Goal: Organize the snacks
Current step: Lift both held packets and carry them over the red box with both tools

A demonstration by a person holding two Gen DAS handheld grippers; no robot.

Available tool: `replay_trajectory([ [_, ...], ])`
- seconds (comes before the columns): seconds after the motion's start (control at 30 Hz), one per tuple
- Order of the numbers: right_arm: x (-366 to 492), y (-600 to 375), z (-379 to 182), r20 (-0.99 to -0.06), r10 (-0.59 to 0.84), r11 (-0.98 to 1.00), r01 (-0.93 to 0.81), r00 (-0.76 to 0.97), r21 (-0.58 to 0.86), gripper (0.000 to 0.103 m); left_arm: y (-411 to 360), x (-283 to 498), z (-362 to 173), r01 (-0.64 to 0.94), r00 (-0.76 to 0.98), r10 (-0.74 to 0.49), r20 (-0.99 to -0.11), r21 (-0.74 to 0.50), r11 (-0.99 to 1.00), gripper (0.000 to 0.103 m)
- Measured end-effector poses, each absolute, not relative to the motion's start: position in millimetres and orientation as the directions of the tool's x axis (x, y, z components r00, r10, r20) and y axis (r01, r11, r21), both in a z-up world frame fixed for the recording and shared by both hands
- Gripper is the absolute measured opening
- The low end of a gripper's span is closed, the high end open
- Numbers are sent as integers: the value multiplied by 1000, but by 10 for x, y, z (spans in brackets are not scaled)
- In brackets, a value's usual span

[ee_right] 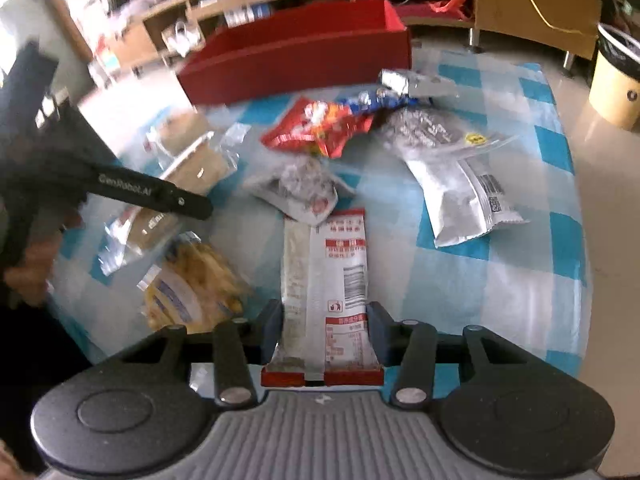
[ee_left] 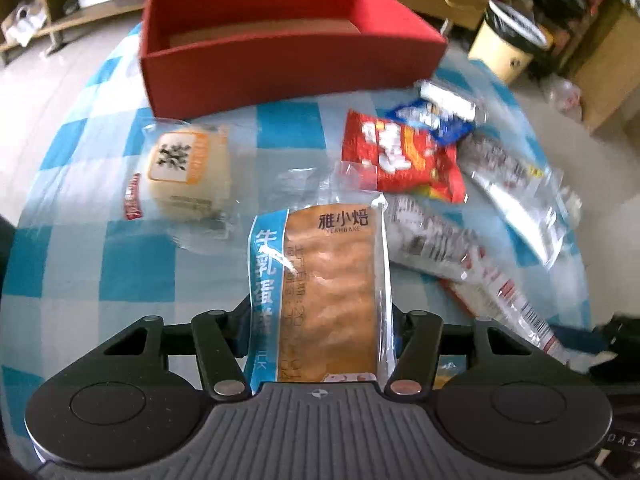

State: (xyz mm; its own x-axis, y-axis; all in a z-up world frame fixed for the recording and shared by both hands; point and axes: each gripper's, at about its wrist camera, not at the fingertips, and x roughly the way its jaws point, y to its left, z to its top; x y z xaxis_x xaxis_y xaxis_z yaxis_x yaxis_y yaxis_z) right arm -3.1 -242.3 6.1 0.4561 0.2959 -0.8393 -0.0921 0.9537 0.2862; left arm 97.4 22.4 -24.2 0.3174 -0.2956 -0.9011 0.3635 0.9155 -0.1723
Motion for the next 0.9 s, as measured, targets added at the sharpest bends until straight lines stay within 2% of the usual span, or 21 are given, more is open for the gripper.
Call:
replay_trajectory([
  [0.17,-94,-2559,210,-790,366,917,-47,491,396,44,291,989,-64,346,341,-352,-872,-231,909,65],
  [0.43,-143,-2743,286,-758,416,872,15,502,489,43,309,994,-11,347,332,-394,-857,-277,896,65],
  [0.53,-135,-2633,235,-811,350,924,-28,469,382,43,288,979,-44,354,328,-384,-863,-265,897,66],
  [0.8,52,-2331,-112,-870,277,959,-68,407,274,44,198,930,-156,385,294,-364,-884,-240,891,66],
  [0.87,140,-2250,-160,-884,240,970,-68,402,233,56,190,922,-163,388,292,-364,-884,-239,890,66],
  [0.9,173,-2199,-193,-896,186,983,-69,404,173,56,195,923,-164,388,291,-366,-884,-240,890,66],
])
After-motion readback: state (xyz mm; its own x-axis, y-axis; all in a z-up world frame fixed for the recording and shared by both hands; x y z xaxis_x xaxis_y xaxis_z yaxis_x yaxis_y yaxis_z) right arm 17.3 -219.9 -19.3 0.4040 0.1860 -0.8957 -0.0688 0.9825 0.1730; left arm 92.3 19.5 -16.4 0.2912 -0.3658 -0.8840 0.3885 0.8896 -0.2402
